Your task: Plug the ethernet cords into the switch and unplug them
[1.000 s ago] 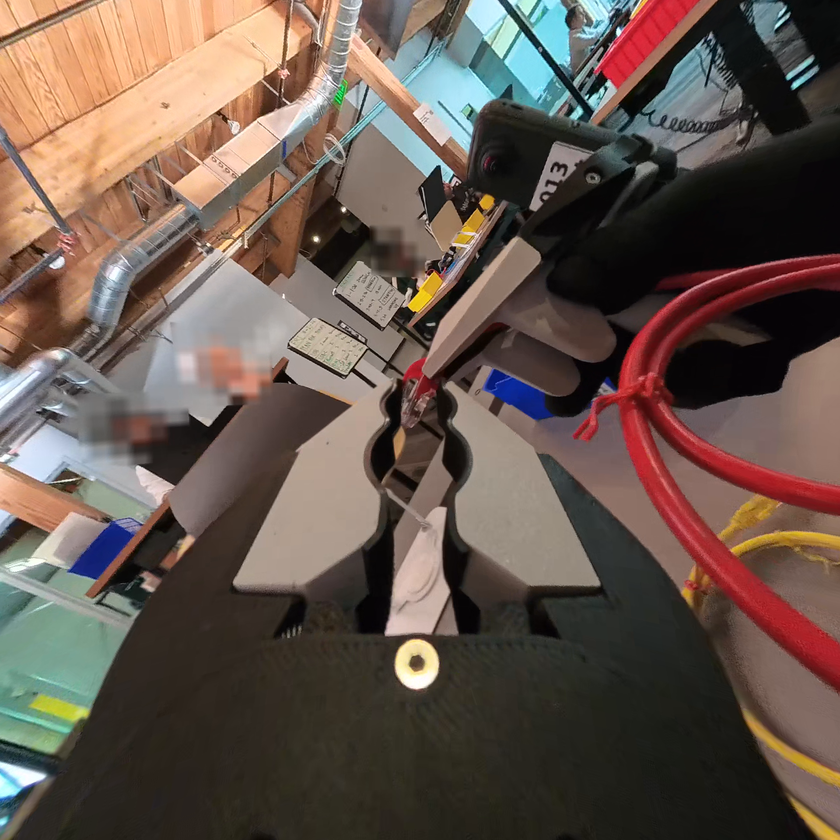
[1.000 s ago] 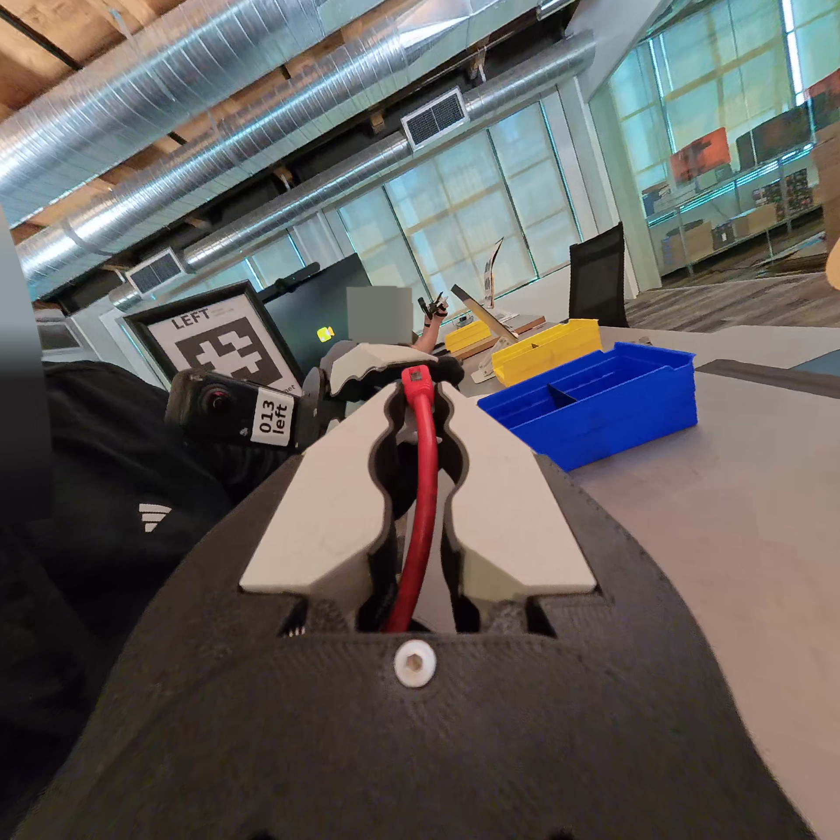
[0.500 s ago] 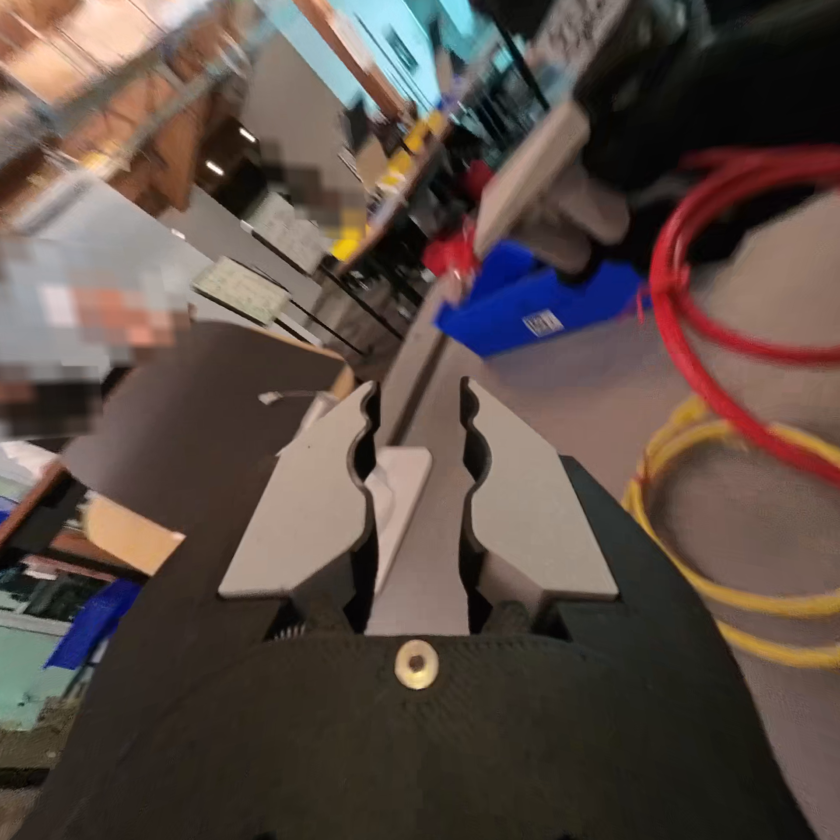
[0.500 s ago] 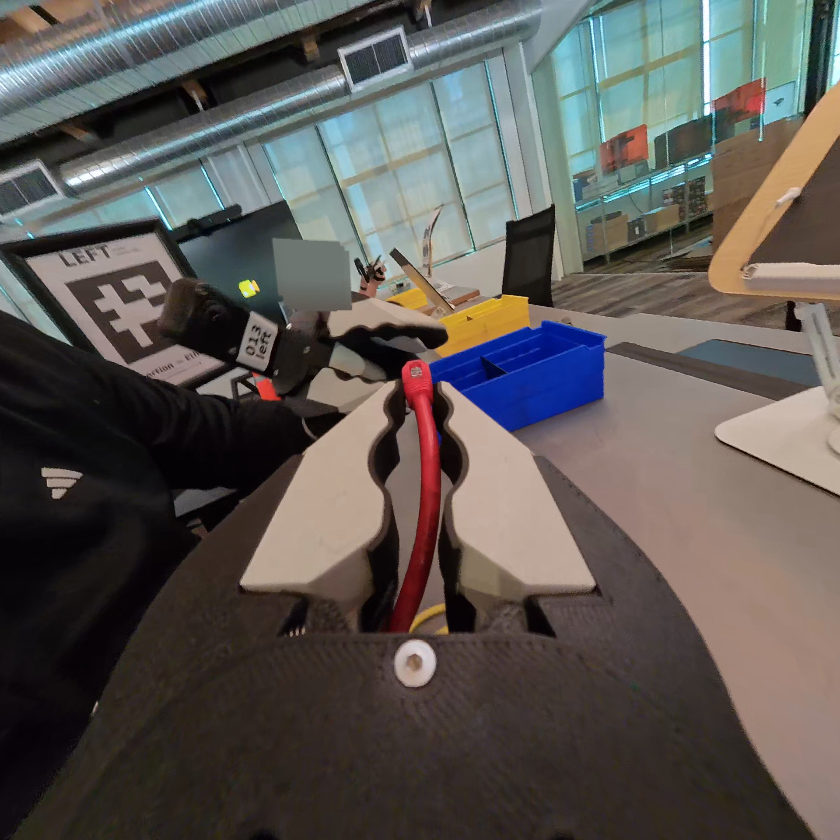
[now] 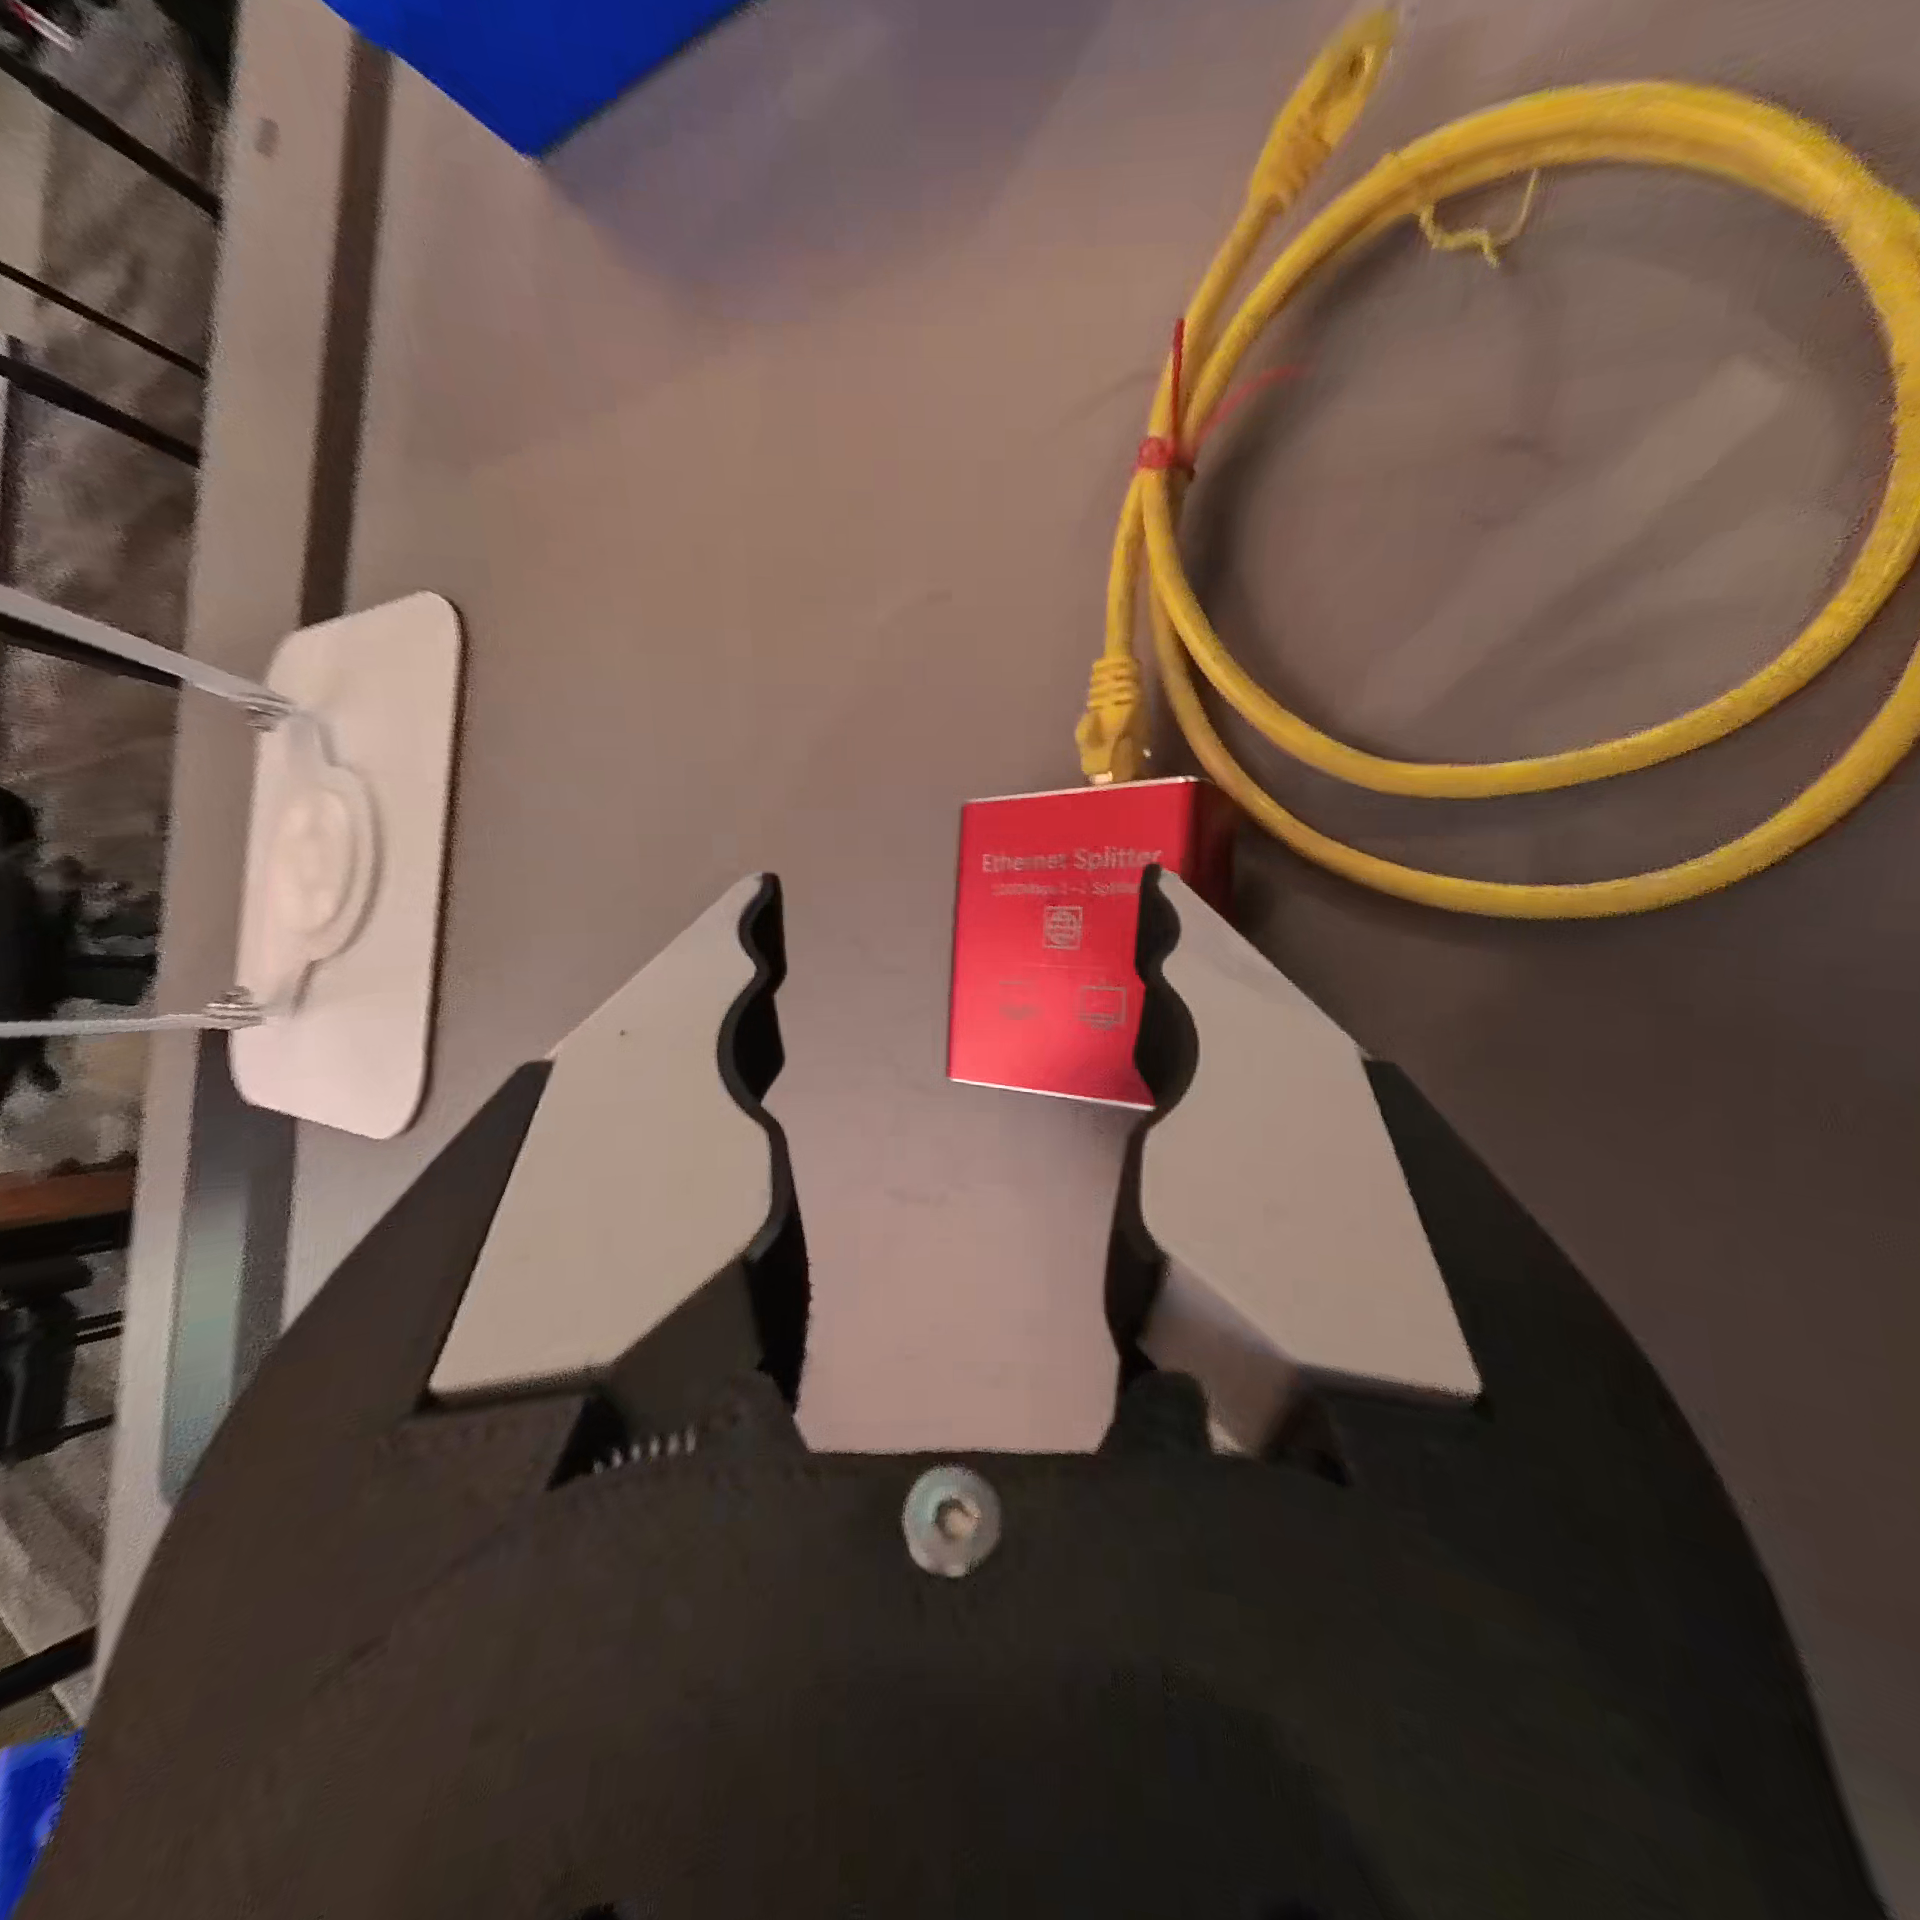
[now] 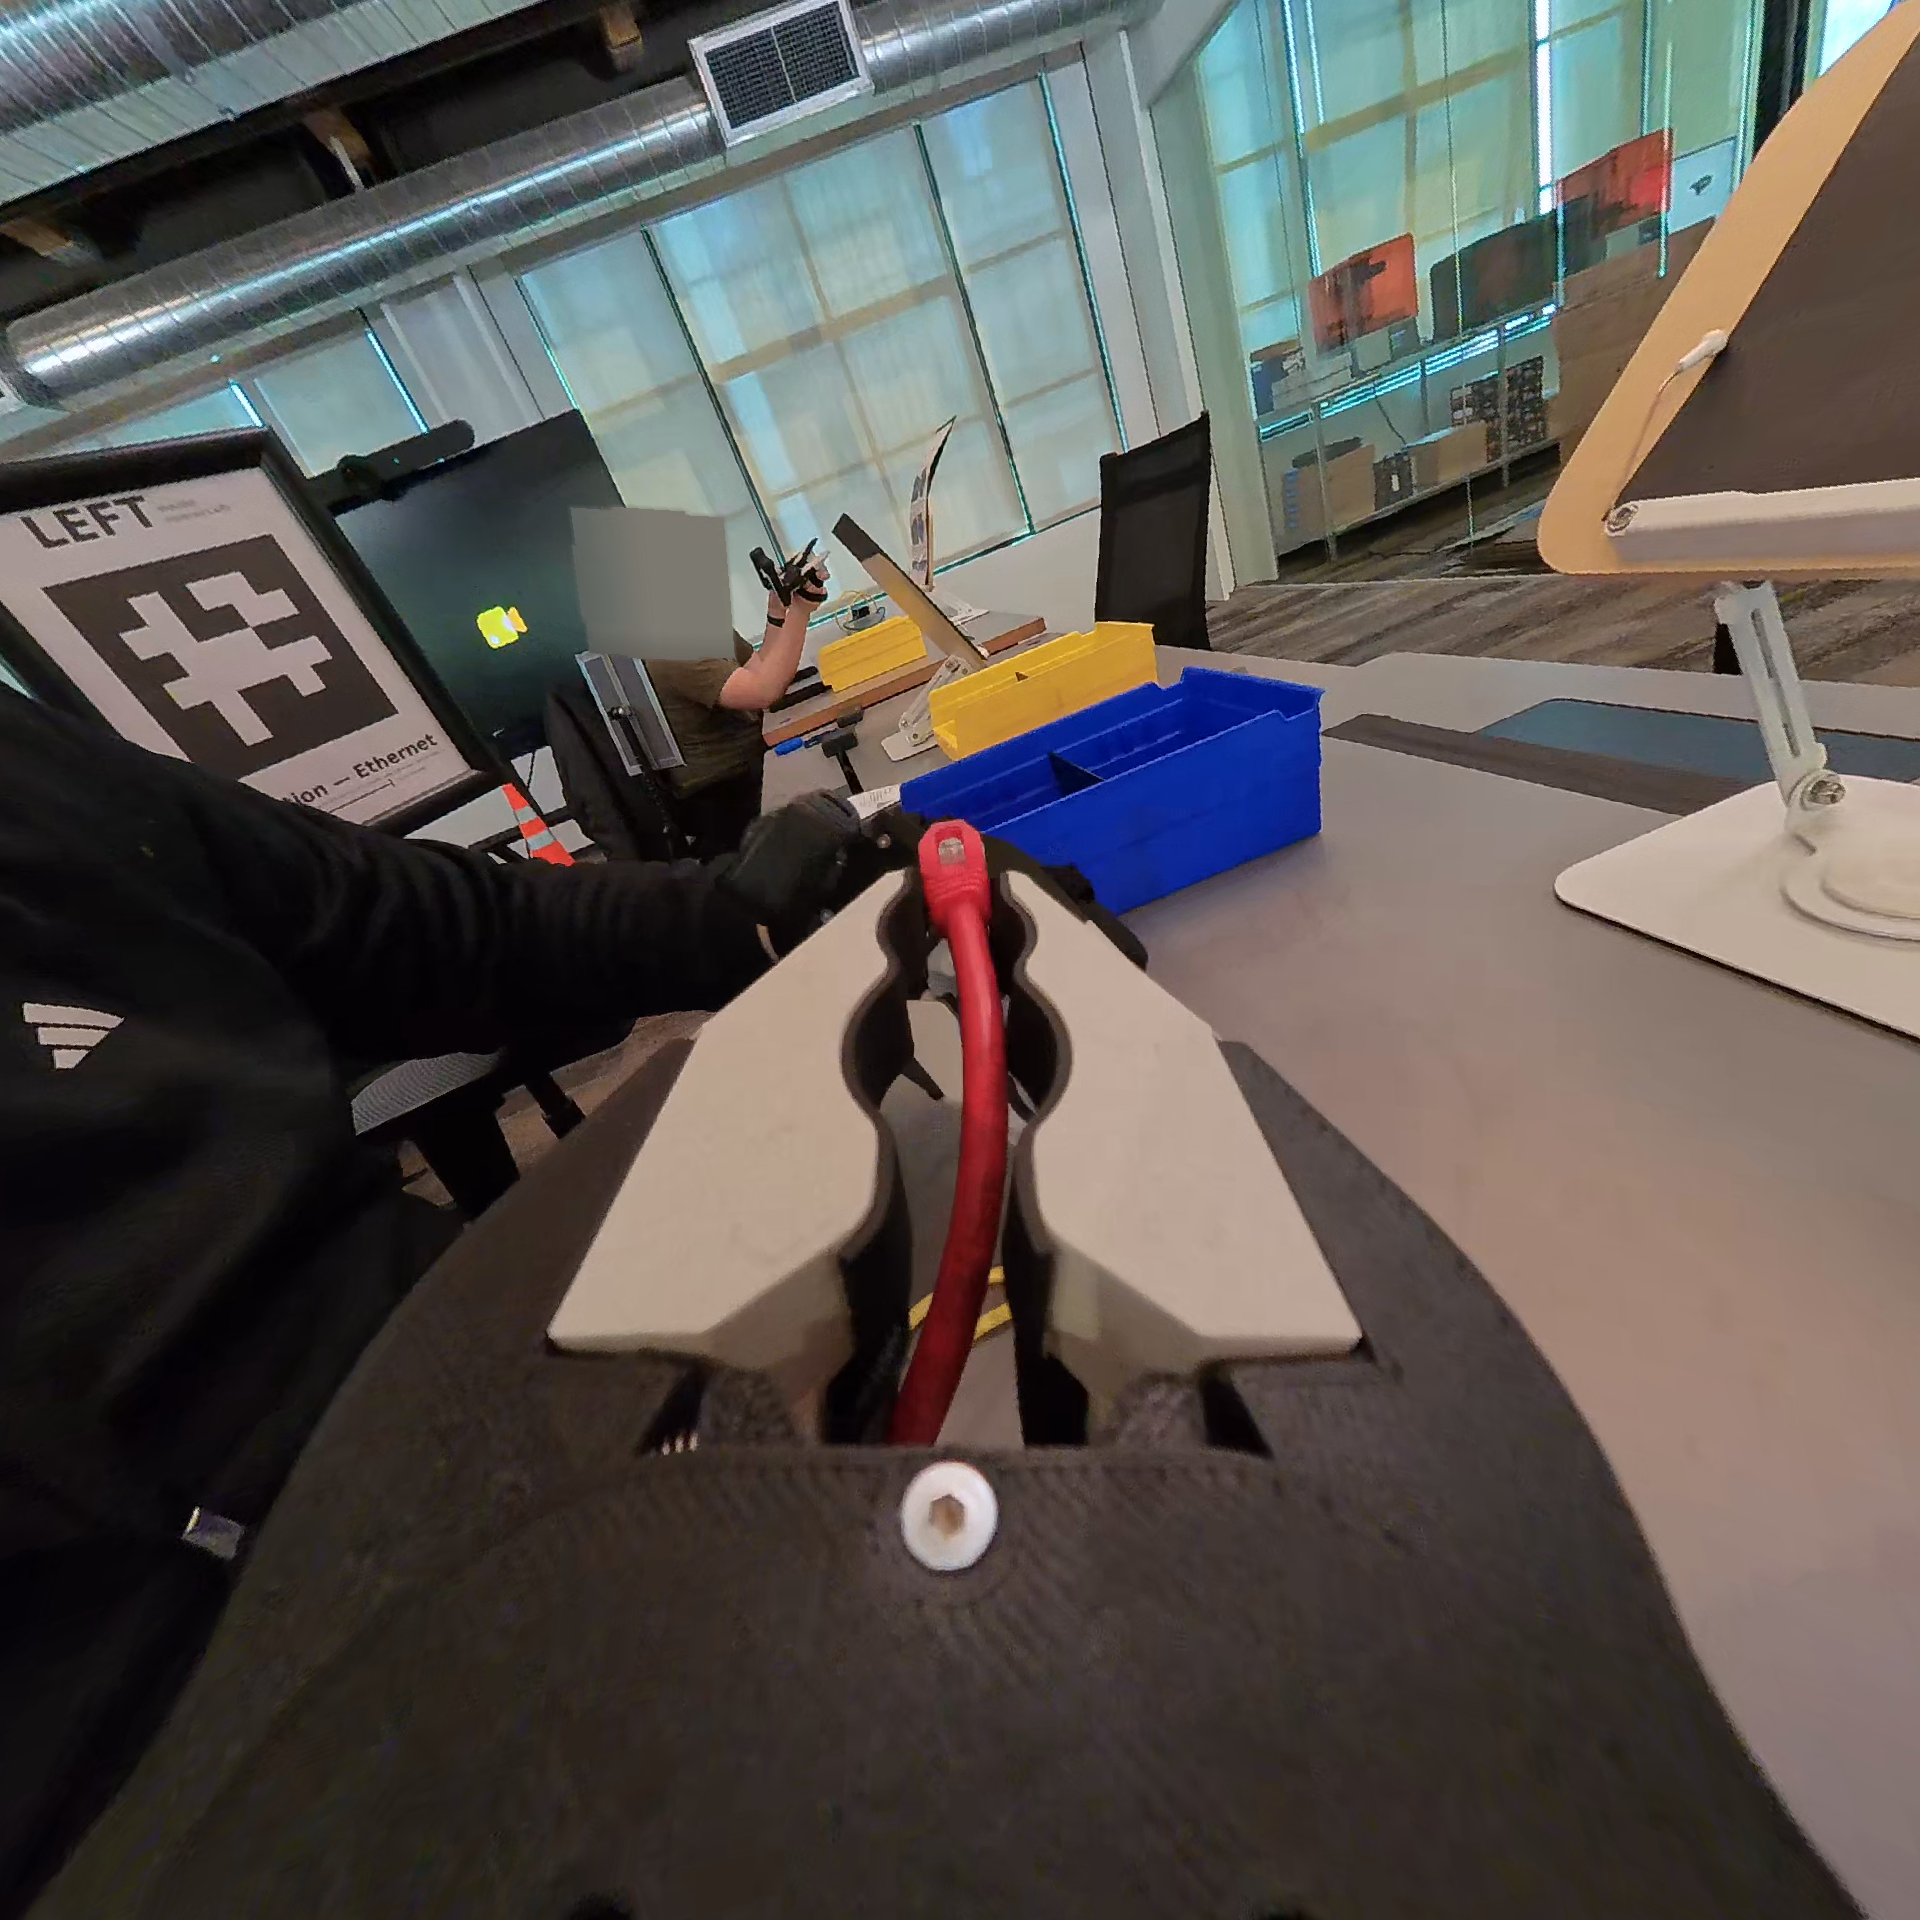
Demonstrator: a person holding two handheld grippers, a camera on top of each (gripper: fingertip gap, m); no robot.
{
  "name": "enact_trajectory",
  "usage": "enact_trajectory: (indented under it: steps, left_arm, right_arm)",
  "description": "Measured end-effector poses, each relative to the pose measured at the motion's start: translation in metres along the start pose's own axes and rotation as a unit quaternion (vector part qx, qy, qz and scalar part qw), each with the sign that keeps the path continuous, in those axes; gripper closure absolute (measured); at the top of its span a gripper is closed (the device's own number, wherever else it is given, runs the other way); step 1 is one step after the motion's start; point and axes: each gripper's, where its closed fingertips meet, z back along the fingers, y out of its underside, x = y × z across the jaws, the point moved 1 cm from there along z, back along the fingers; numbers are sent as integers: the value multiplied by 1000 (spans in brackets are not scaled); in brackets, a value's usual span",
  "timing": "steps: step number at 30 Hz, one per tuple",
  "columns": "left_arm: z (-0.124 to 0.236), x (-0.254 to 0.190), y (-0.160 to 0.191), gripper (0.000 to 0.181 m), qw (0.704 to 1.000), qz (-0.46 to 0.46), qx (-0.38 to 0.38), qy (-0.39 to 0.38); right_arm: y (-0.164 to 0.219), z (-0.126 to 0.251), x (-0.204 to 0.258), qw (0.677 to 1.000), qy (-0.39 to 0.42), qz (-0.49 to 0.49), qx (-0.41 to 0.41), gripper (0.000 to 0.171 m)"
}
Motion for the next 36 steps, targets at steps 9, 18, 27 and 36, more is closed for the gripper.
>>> enact_trajectory:
  steps: [9,18,27,36]
  left_arm:
    - [-8,-14,5,110,993,52,6,105]
    - [-28,-27,12,121,989,48,49,134]
    - [5,22,-41,123,998,-25,-30,-48]
    - [65,28,-150,142,951,-137,-177,-213]
  right_arm:
    - [8,3,-1,1000,0,-3,5,161]
    - [20,3,-4,1000,-2,-5,18,161]
    - [22,6,-3,1000,-13,-23,9,161]
    - [25,-1,5,998,-39,-56,2,161]
